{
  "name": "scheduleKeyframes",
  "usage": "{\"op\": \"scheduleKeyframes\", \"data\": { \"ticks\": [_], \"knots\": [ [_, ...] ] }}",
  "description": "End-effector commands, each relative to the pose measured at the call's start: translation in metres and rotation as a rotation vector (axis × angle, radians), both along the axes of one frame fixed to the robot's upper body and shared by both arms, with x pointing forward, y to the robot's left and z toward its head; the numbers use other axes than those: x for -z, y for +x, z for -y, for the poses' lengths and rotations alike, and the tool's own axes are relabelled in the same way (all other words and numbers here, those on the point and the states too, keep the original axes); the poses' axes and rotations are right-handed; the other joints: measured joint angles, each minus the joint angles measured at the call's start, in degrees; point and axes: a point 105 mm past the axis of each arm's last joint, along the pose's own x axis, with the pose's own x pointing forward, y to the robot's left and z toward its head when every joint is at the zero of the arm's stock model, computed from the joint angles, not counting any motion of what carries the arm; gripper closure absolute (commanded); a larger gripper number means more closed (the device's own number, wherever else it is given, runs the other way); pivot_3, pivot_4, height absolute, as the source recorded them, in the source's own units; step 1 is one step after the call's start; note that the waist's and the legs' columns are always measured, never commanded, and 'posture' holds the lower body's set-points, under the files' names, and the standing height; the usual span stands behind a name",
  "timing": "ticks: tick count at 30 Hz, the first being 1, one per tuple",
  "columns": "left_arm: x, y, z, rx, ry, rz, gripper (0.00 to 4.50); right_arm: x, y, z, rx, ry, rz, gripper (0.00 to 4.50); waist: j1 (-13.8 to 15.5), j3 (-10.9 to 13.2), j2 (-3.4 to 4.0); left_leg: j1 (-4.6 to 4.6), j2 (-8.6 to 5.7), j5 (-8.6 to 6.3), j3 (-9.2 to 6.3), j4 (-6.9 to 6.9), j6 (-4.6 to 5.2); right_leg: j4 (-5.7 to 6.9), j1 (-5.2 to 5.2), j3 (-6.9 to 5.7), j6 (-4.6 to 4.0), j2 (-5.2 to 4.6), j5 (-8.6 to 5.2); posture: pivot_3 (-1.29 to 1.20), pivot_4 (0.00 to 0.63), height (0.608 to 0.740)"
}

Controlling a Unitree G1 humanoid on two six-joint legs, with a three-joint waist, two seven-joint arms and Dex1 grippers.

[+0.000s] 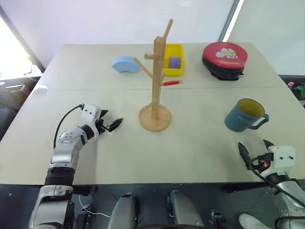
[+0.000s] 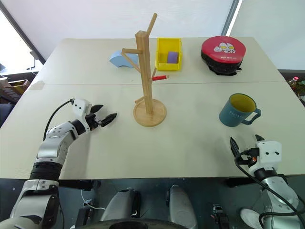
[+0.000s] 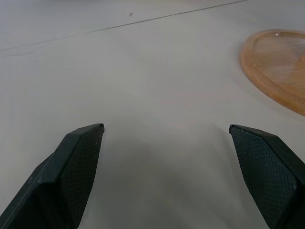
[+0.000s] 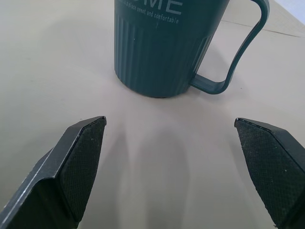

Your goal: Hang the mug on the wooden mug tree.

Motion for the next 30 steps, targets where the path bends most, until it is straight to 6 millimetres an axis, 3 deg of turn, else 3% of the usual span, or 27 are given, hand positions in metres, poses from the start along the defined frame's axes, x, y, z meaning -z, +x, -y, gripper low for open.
{"op": "scheduleKeyframes", "data": {
  "ticks": [1,9,14,20,25,30],
  "knots": [
    [-0.016,0.000,-0.003,-0.002,0.007,0.050,0.00,-0.008,-0.001,0.001,0.000,-0.020,0.027,0.03,0.00,0.00,0.00,0.00,0.00,0.00,0.00,0.00,0.00,0.00,0.00,0.00,0.00,0.00,0.00,0.00,0.150,0.735],
    [-0.018,-0.017,0.009,0.125,-0.009,0.023,0.00,-0.007,-0.004,0.000,0.005,-0.016,0.025,0.03,-0.02,0.00,0.00,0.00,0.00,0.00,0.00,0.00,0.00,-0.01,0.00,0.00,-0.01,-0.02,0.00,0.00,0.150,0.735],
    [-0.025,-0.054,0.038,0.383,-0.004,0.017,0.00,-0.007,-0.001,0.001,0.006,-0.016,0.023,0.03,-0.05,-0.01,0.02,-0.01,0.02,0.00,0.00,0.00,0.00,-0.01,0.00,0.03,-0.22,-0.06,-0.12,0.00,0.150,0.735],
    [-0.041,-0.096,0.084,0.691,-0.027,0.016,0.00,-0.017,-0.001,0.019,0.086,0.001,0.065,0.03,0.18,0.00,0.07,-0.03,0.04,0.00,0.00,0.00,0.00,-0.03,0.00,0.04,-0.29,-0.16,-0.16,0.00,0.150,0.735],
    [-0.056,-0.114,0.120,0.846,-0.057,0.053,0.00,-0.029,0.002,0.041,0.193,-0.019,0.111,0.03,0.64,0.00,0.11,-0.05,0.02,0.00,0.01,0.00,0.00,-0.08,0.01,0.03,-0.29,-0.17,-0.16,0.00,0.150,0.735],
    [-0.060,-0.119,0.141,0.912,-0.034,0.089,0.00,-0.031,0.018,0.056,0.248,-0.038,0.116,0.03,0.58,-0.01,0.12,0.00,0.00,0.01,0.10,0.00,0.02,-0.05,0.01,0.07,-0.28,-0.07,-0.16,0.00,0.150,0.735]
  ]
}}
